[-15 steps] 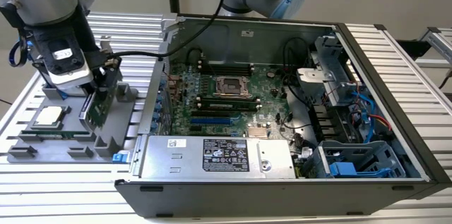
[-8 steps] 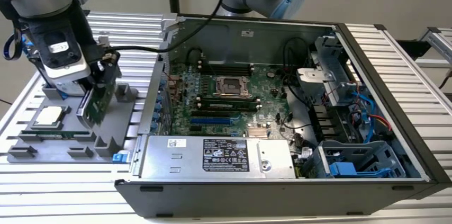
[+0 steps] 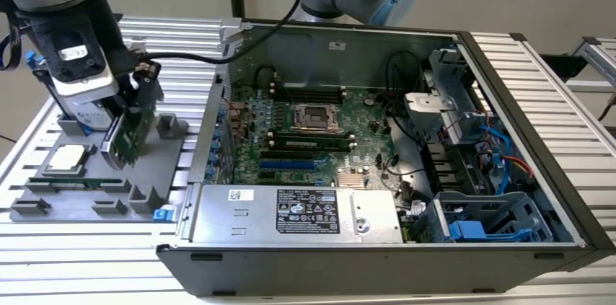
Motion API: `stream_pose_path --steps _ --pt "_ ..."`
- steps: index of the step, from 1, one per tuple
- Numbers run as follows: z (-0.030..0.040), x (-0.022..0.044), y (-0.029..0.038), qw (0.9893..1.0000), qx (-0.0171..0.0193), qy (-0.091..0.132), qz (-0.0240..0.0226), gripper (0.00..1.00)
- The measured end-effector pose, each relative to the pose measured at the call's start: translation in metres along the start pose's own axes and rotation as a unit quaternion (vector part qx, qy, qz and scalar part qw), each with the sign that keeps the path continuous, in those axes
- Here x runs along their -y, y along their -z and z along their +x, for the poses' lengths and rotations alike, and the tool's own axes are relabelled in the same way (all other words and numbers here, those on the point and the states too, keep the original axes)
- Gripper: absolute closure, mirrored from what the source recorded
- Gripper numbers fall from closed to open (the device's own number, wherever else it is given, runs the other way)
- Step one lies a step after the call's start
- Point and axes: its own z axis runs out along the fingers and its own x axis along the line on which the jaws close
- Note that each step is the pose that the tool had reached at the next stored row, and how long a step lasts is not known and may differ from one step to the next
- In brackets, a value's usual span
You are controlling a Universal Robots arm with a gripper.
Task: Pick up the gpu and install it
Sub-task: 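Pick up the gpu and move the gpu toward the slot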
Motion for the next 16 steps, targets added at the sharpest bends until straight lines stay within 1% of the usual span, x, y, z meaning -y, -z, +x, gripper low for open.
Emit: stream_pose_path --steps 16 --pt "-0.0004 -0.0011 0.0240 1.0000 0.0000 0.000 0.0000 1.00"
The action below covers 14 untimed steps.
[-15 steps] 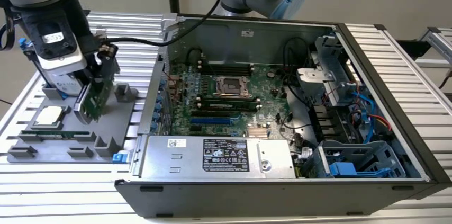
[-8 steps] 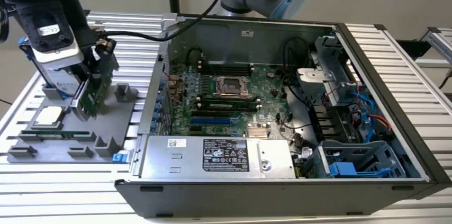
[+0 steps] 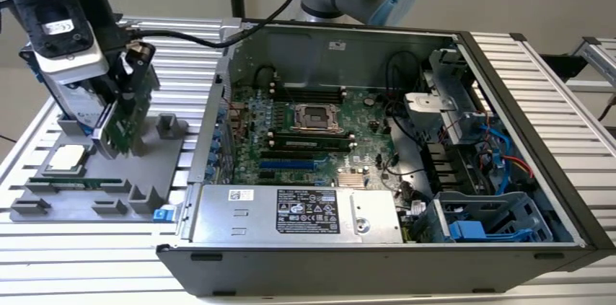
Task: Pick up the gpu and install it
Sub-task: 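Pick up the gpu and move the gpu toward the slot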
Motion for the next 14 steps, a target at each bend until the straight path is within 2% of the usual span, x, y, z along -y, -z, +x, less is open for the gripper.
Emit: stream_pose_path --steps 14 --pt "-0.0003 -0.0011 0.0228 1.0000 0.0000 0.000 0.0000 1.00"
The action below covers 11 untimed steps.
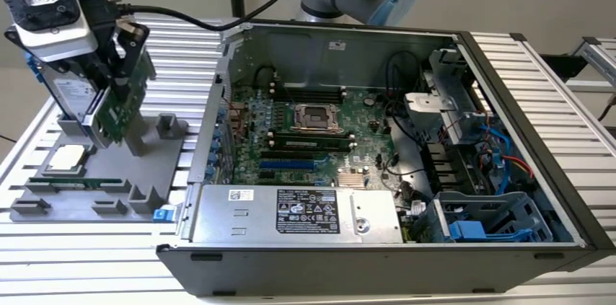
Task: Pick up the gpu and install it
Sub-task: 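Pick up the gpu and move the gpu toward the slot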
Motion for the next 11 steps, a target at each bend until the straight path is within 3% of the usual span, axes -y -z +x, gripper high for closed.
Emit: stream_pose_path --steps 11 --pt "-0.0002 -0.0008 0.0158 1.0000 0.0000 0.000 0.0000 1.00"
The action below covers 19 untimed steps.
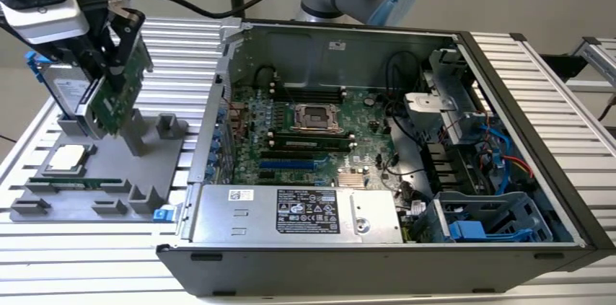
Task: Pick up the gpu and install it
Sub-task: 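Pick up the gpu and move the gpu toward the slot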
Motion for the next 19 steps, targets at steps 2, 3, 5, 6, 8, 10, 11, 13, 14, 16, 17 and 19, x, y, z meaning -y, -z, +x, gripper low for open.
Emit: stream_pose_path --steps 2,3,5,6,8,10,11,13,14,16,17,19 --pt "0.0000 -0.0001 0.0026 1.0000 -0.0001 0.000 0.0000 1.00" --pt "0.0000 -0.0002 0.0040 1.0000 0.0000 0.000 0.0000 1.00" --pt "-0.0001 -0.0003 0.0065 1.0000 0.0000 0.000 0.0000 1.00" --pt "-0.0001 -0.0004 0.0079 1.0000 0.0000 0.000 0.0000 1.00" --pt "-0.0002 -0.0005 0.0105 1.0000 0.0000 0.000 0.0000 1.00" --pt "-0.0002 -0.0006 0.0131 1.0000 0.0000 0.000 0.0000 1.00" --pt "-0.0002 -0.0007 0.0144 1.0000 0.0000 0.000 0.0000 1.00" --pt "-0.0003 -0.0008 0.0170 1.0000 0.0000 0.000 0.0000 1.00" --pt "-0.0003 -0.0009 0.0182 1.0000 0.0000 0.000 0.0000 1.00" --pt "-0.0003 -0.0010 0.0207 1.0000 0.0000 0.000 0.0000 1.00" --pt "-0.0003 -0.0011 0.0219 1.0000 0.0000 0.000 0.0000 1.00" --pt "-0.0003 -0.0012 0.0241 1.0000 0.0000 0.000 0.0000 1.00"
